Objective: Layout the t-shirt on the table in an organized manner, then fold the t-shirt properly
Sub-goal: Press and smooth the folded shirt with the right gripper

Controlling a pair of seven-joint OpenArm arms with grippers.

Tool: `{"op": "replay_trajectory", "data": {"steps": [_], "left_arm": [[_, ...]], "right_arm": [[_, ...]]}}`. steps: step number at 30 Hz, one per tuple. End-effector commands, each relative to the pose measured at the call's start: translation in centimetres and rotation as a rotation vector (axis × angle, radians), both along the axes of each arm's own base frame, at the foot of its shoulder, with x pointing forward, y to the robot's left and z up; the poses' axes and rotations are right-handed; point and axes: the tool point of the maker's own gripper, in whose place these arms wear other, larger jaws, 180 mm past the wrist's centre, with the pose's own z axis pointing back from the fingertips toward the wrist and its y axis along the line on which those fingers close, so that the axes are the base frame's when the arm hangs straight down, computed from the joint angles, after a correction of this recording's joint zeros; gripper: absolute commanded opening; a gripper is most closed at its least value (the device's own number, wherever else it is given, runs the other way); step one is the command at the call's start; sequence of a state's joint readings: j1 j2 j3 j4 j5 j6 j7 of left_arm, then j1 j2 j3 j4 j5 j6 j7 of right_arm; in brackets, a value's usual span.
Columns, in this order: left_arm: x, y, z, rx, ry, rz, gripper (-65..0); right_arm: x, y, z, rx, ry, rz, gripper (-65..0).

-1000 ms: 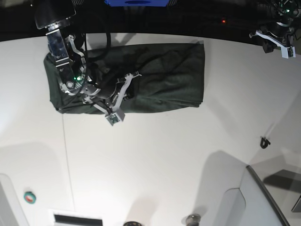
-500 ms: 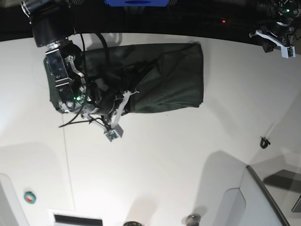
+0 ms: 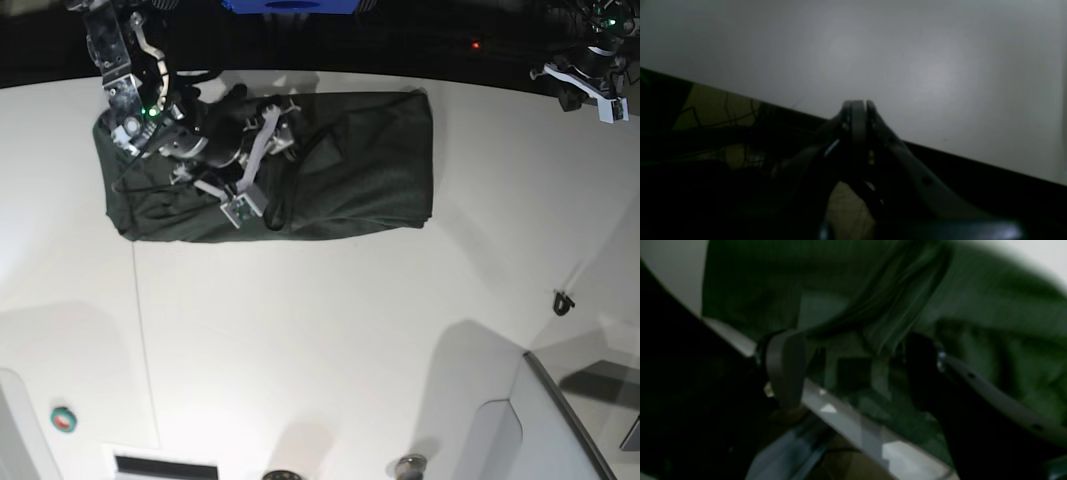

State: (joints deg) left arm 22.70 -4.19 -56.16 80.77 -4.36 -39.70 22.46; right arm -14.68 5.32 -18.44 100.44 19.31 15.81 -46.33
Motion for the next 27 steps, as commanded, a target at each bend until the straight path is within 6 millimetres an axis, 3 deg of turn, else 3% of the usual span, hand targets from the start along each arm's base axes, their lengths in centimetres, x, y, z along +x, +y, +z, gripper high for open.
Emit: {"op": "replay_trajectory", "data": {"steps": [1,5,9,15,27], "left_arm": [[0.6,0.7,1.1,0.024,-0.035,-0.009,-65.0],[0.7,0.6,1.1,0.022,-0.036,-0.013,-65.0],[1.3,0.6,0.8,0.009,-0.048,-0.001,-65.0],[0.4,1.2,-0.4,-0.013,-0.014,0.016,-65.0],[0.2,1.6,-0.5,-0.013,-0.006,0.019,-65.0]], "right_arm": [[0.4,0.8,0.7,0.029,-0.027,0.014,-25.2],[-1.1,2.0,-0.9,0.031,0.033,0.046,-26.9],[-1.0,3.6,-2.4,0.049,0.086,0.045,-27.0],[-0.2,4.6,-2.6,0.061,0.093,0.047,-27.0],[0.9,5.3,-2.9,0.066,0.104,0.041,-27.3]]}}
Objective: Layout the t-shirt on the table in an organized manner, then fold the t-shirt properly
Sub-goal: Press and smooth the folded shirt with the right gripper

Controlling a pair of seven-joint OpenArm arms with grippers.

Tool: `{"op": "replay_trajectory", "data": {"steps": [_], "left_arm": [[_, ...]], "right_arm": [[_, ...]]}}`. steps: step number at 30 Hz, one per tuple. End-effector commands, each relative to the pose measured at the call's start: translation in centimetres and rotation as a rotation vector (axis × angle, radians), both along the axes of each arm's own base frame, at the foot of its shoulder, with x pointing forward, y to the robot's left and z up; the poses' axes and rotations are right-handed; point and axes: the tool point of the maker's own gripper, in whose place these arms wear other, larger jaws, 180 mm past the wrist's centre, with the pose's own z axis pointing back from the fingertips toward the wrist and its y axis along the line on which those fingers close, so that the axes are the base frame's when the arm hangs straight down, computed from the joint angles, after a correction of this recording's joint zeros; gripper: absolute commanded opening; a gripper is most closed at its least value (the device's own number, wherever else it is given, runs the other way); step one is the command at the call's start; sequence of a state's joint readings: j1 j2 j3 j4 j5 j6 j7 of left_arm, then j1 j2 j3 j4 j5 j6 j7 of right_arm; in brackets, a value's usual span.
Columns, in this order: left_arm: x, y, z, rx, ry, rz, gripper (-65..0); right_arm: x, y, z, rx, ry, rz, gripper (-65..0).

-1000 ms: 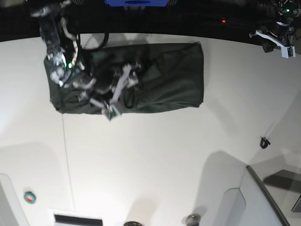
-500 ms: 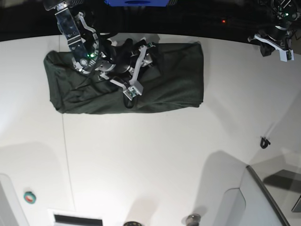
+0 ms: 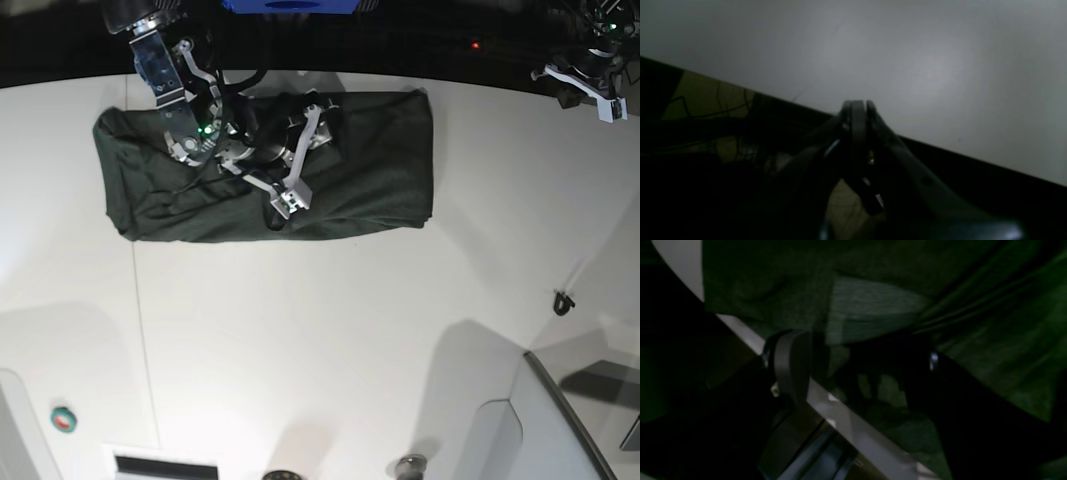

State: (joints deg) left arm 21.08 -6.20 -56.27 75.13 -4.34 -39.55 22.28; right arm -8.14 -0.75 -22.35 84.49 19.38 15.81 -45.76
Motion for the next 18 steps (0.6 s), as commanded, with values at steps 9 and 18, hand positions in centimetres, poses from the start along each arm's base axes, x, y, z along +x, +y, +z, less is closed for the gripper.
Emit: {"op": "replay_trajectory", "data": {"steps": [9,18], "left_arm": [[0.5,0.8,1.1,0.024,-0.031,-0.009,-65.0],[0.5,0.8,1.0,0.022,-0.03,-0.008,-65.0]], "right_arm": [[1.9,0.5,0.6,0.016,-0.029,0.0,-65.0],[-0.2,-1.7,0.9,-0.023,-0.028,0.014,-64.1]]}}
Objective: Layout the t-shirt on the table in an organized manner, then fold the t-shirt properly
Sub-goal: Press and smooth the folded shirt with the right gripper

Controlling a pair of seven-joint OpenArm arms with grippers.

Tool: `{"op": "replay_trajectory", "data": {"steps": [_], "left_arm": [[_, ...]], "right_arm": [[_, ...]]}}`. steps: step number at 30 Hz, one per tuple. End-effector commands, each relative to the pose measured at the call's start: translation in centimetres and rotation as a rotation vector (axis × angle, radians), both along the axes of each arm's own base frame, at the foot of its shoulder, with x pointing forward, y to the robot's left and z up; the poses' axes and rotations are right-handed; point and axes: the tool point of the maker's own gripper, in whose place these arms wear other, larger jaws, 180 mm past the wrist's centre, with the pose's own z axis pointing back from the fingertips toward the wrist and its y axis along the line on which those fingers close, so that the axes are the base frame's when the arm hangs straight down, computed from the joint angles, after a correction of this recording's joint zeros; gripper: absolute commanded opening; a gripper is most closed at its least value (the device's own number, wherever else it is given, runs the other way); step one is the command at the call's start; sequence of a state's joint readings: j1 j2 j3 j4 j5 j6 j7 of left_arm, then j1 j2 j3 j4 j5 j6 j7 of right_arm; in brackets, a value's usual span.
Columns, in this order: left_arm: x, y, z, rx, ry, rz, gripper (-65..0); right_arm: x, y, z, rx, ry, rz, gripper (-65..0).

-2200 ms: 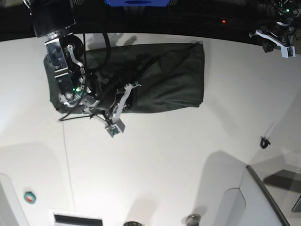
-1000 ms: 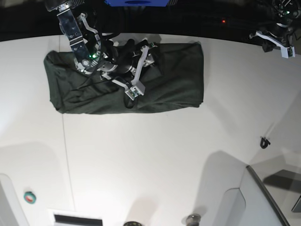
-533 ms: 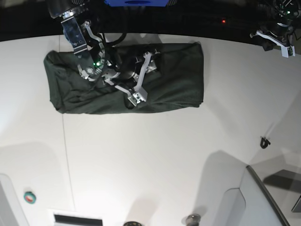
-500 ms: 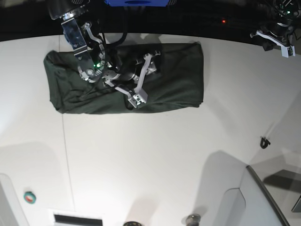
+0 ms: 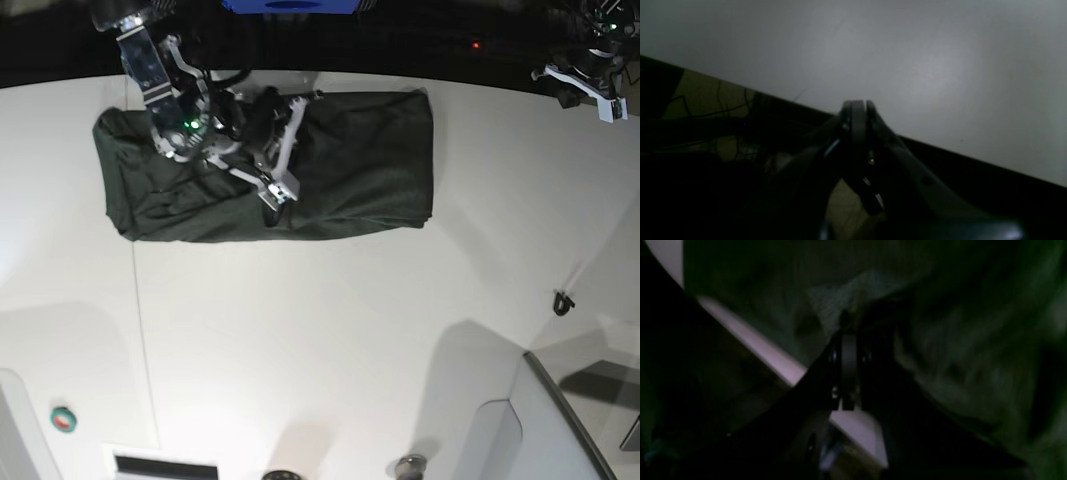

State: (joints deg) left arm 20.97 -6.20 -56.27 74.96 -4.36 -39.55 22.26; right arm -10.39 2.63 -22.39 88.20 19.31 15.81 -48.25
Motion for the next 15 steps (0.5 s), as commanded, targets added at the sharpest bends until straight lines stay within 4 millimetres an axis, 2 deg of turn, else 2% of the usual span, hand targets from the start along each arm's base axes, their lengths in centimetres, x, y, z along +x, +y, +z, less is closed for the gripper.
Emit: {"op": "replay_trajectory", "data": {"steps": [1,5,9,15], "left_arm": [[0.5,0.8,1.1,0.024,-0.03,-0.009,-65.0],[0.5,0.8,1.1,0.024,-0.03,-0.009,-65.0],[0.5,0.8,1.1,0.024,-0.031,-0.01,-65.0],[0.5,0.8,1.0,0.023,-0.03,-0.01,-65.0]], "right_arm": [[0.9,0.2,1.4,0.031,-0.046,-0.006,-64.1],[-0.4,-1.0,1.6,0.013,-0.052,0.001,-64.1],[-1.6,-1.1,1.3,0.015,-0.033,0.002,-64.1],[-1.9,-1.3,2.0,0.019,-0.052,0.006,-64.2]]}}
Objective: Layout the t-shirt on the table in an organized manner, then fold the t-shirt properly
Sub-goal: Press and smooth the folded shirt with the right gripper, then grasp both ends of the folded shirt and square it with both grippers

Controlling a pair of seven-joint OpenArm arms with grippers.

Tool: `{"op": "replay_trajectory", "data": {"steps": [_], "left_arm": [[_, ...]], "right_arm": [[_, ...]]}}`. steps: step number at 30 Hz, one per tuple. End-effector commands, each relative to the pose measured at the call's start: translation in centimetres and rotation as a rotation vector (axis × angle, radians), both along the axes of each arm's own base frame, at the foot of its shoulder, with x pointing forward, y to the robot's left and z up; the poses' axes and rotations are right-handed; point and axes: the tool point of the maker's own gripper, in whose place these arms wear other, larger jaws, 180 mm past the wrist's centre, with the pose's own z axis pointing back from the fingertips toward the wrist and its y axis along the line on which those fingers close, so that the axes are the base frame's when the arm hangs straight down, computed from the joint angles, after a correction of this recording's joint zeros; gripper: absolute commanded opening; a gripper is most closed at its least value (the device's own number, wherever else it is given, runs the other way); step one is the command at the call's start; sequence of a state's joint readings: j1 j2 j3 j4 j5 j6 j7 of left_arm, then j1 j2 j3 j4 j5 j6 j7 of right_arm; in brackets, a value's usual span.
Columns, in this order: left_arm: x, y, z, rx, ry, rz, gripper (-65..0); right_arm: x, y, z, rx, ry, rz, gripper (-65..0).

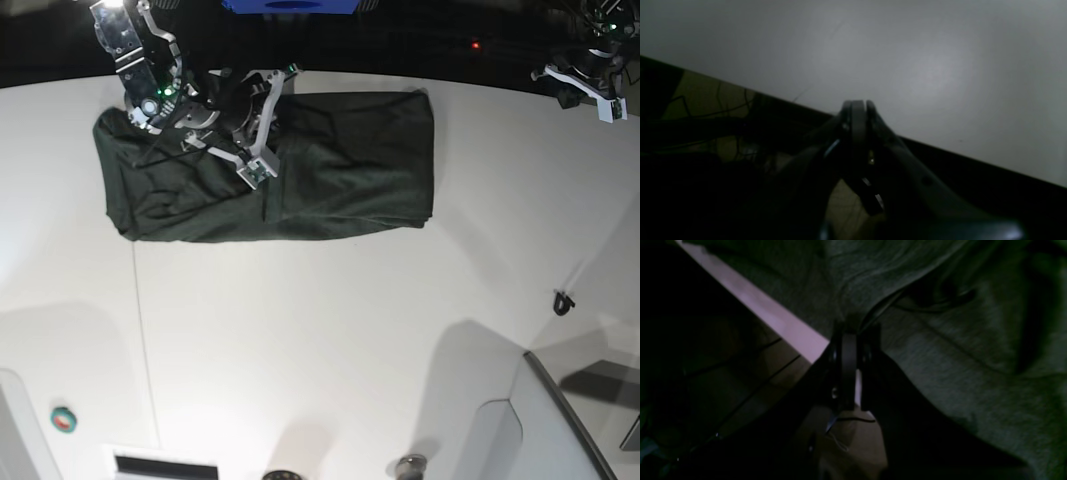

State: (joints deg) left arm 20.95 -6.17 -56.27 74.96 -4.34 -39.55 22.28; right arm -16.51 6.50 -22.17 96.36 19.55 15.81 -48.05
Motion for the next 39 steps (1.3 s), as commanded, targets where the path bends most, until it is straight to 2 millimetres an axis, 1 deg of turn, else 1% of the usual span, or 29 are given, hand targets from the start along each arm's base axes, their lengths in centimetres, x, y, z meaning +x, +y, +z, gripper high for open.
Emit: {"op": "replay_trajectory", "data": {"steps": [1,6,10,15,18,20,23,25,26,27,29,31,36,38,39], "left_arm": [[0.5,0.8,1.0,0.023,-0.03,-0.01,-65.0],[0.5,0.8,1.0,0.023,-0.03,-0.01,-65.0],[0.5,0.8,1.0,0.023,-0.03,-0.01,-65.0],[0.5,0.8,1.0,0.023,-0.03,-0.01,-65.0],[0.5,0.8,1.0,0.023,-0.03,-0.011,-65.0],[0.5,0.7,1.0,0.022,-0.03,-0.013,-65.0],[0.6,0.7,1.0,0.022,-0.03,-0.014,-65.0],[0.6,0.7,1.0,0.022,-0.03,-0.014,-65.0],[0.6,0.7,1.0,0.022,-0.03,-0.014,-65.0],[0.6,0.6,1.0,0.021,-0.029,-0.015,-65.0],[0.6,0.6,1.0,0.021,-0.029,-0.015,-65.0],[0.6,0.6,1.0,0.021,-0.029,-0.015,-65.0],[0.6,0.5,0.9,0.019,-0.029,-0.016,-65.0],[0.6,0.5,1.0,0.02,-0.031,-0.017,-65.0],[0.6,0.4,1.0,0.019,-0.031,-0.017,-65.0]], "right_arm": [[0.6,0.1,0.7,0.019,-0.026,-0.001,-64.2],[1.0,-0.4,0.8,0.009,-0.038,0.001,-64.2],[0.8,-1.1,0.6,-0.009,-0.037,0.007,-64.2],[1.1,-1.6,2.0,-0.03,-0.06,0.031,-64.1],[1.7,-2.8,2.0,-0.051,-0.055,-0.005,-62.9],[1.8,-3.0,2.0,-0.054,-0.054,-0.012,-58.7],[1.2,-2.8,2.2,-0.053,-0.046,-0.001,-44.6],[1.3,-2.7,3.2,-0.052,-0.063,0.003,-37.2],[1.6,-2.5,4.1,-0.044,-0.088,0.006,-34.7],[2.0,-2.4,4.9,-0.035,-0.115,0.006,-33.8],[2.9,-2.1,6.0,-0.022,-0.155,0.006,-33.8],[5.0,-1.8,7.1,-0.016,-0.206,0.004,-33.2],[9.5,-0.6,6.3,-0.005,-0.204,-0.027,-33.6],[10.6,0.5,6.2,0.025,-0.209,-0.036,-33.8],[10.7,0.9,6.2,0.038,-0.214,-0.038,-34.1]]}}
